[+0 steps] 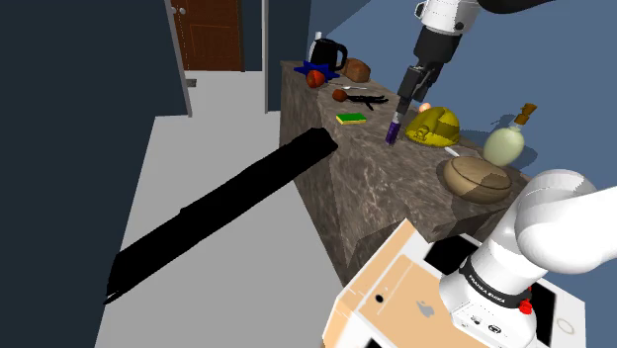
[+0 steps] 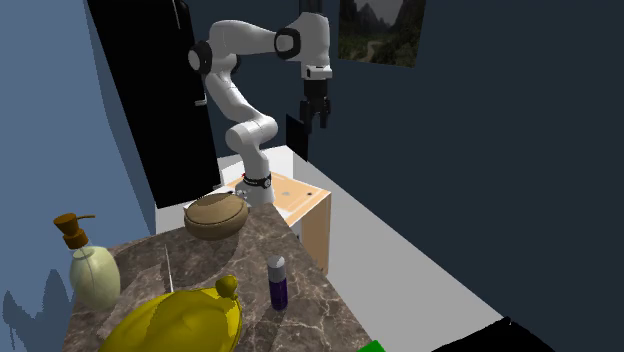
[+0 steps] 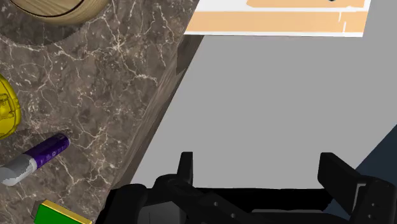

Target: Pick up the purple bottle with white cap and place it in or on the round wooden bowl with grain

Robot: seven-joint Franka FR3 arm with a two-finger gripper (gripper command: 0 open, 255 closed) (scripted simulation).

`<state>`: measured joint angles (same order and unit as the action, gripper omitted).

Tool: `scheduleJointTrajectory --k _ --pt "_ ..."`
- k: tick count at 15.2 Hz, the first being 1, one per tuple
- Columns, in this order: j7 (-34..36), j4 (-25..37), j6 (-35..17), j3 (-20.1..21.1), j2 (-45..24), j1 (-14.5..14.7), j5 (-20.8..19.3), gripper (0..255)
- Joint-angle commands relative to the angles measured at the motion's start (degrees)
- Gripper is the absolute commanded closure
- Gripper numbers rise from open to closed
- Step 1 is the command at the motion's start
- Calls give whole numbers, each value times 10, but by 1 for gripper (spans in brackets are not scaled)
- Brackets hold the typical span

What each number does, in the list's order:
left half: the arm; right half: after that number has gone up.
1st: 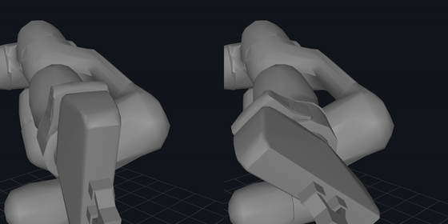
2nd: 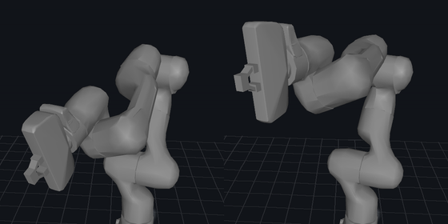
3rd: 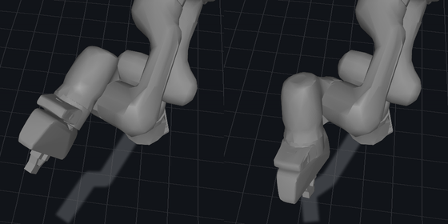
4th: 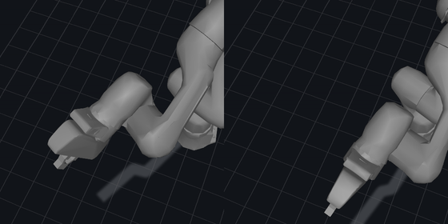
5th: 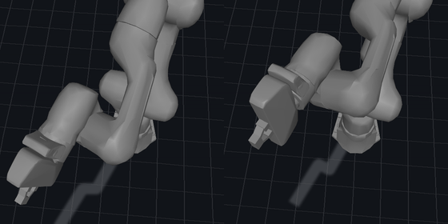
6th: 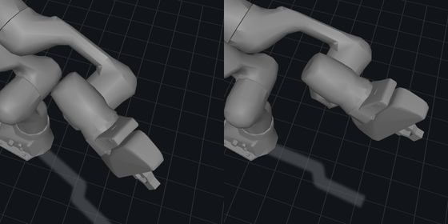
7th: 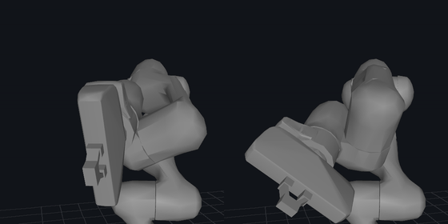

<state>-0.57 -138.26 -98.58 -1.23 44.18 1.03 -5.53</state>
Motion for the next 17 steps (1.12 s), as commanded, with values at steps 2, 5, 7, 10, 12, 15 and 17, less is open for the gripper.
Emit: scheduleJointTrajectory --k 2,5,7,10,12,15,17 --pt "-13 -1 -9 -13 -7 -4 -6 0" --pt "-54 -1 -38 -52 -35 -16 -24 0" --pt "-80 3 -57 -77 -56 -23 -34 0" --pt "-121 15 -86 -115 -95 -32 -45 0" --pt "-148 27 -104 -140 -124 -36 -49 0" --pt "-190 50 -131 -178 -172 -40 -49 0" --pt "-220 68 -147 -202 -206 -41 -44 0"
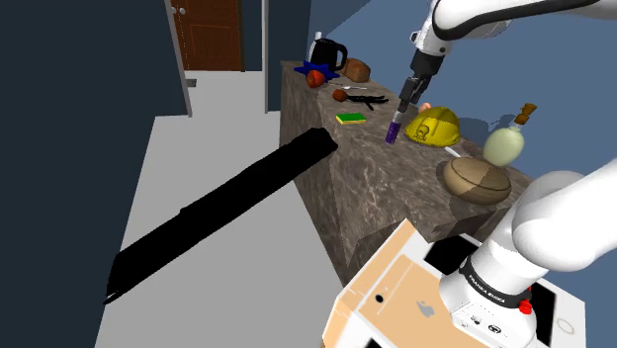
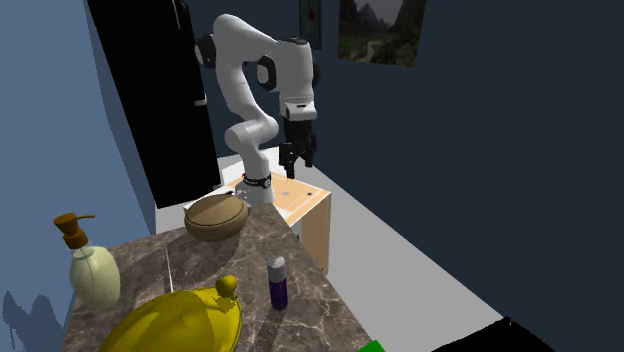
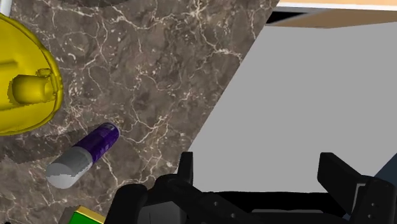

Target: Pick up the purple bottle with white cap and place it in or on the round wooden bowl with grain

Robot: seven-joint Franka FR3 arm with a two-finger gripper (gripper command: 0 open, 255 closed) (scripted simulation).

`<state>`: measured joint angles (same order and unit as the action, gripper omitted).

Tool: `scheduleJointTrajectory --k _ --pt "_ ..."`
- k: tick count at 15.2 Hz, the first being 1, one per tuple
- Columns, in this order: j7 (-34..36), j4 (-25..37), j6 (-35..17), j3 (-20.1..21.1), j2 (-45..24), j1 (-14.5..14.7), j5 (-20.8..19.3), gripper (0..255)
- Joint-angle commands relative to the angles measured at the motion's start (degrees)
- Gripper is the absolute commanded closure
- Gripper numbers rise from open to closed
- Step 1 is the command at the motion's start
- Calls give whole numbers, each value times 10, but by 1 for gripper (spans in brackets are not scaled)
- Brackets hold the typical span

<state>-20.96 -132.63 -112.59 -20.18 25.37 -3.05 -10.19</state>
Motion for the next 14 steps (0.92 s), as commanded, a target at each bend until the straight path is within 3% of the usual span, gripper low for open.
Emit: scheduleJointTrajectory --k 1,7,14 --pt "-31 22 -15 -25 -37 -1 6 0" --pt "-134 100 -51 -93 -160 -3 56 0" --pt "-268 227 -59 -140 -331 -34 167 0"
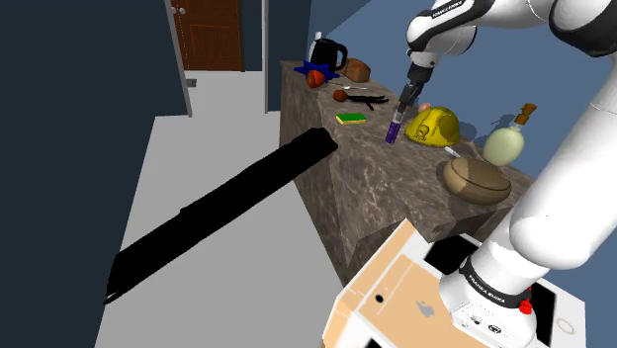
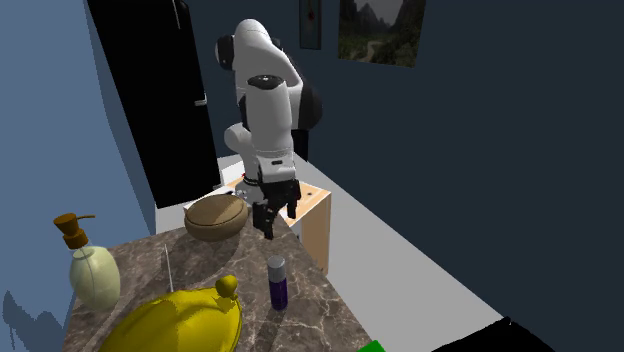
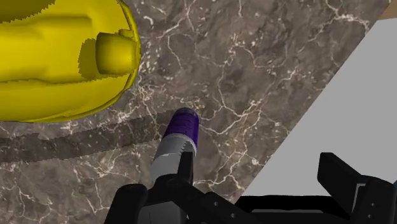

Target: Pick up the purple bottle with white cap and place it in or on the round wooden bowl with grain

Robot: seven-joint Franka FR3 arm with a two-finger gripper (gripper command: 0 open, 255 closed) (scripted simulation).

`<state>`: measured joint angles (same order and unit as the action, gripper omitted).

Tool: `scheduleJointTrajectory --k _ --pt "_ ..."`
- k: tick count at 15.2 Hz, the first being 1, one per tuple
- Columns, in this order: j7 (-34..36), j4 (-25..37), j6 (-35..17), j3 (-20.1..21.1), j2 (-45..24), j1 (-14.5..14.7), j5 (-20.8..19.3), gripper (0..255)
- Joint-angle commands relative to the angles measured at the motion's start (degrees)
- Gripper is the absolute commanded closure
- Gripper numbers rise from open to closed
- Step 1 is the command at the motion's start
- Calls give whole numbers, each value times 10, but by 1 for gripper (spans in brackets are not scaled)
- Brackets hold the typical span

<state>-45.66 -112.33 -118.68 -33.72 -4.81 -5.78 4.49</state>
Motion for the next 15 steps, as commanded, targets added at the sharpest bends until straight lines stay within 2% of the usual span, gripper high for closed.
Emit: scheduleJointTrajectory --k 1,5,12,15 --pt "-39 45 5 -5 -55 -17 38 0" --pt "-95 133 23 0 -148 -62 95 0" --pt "-105 108 -21 9 -170 -67 112 0" --pt "-106 106 -24 10 -172 -67 113 0"
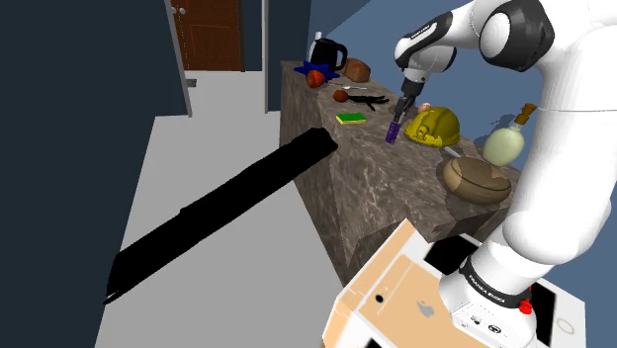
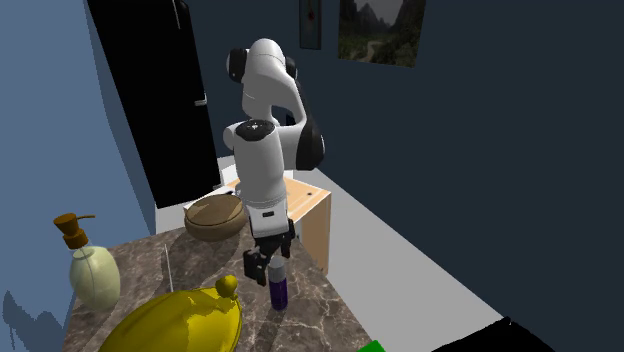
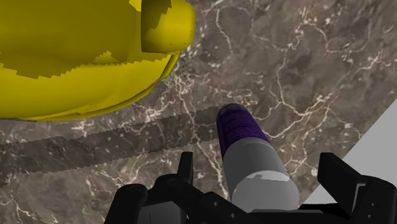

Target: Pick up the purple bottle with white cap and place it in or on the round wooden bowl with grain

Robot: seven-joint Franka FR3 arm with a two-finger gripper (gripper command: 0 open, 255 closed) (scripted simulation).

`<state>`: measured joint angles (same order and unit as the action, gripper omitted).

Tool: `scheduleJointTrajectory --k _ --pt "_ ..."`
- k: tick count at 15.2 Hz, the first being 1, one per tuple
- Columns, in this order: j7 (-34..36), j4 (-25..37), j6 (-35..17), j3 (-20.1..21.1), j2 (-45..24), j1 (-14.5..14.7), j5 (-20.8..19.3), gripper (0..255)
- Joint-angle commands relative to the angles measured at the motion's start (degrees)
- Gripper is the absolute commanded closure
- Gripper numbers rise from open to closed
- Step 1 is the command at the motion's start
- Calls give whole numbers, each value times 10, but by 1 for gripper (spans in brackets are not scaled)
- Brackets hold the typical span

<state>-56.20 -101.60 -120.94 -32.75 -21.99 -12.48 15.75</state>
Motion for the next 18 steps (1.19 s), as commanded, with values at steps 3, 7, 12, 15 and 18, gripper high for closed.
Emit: scheduleJointTrajectory --k 3,7,12,15,18 --pt "-1 -1 -2 0 0 0 1 0" --pt "-1 -1 -1 0 0 0 1 255" --pt "-1 -1 -1 0 -1 0 1 255" --pt "-1 -1 -2 0 0 0 1 255" --pt "5 10 17 -3 9 2 -7 255"
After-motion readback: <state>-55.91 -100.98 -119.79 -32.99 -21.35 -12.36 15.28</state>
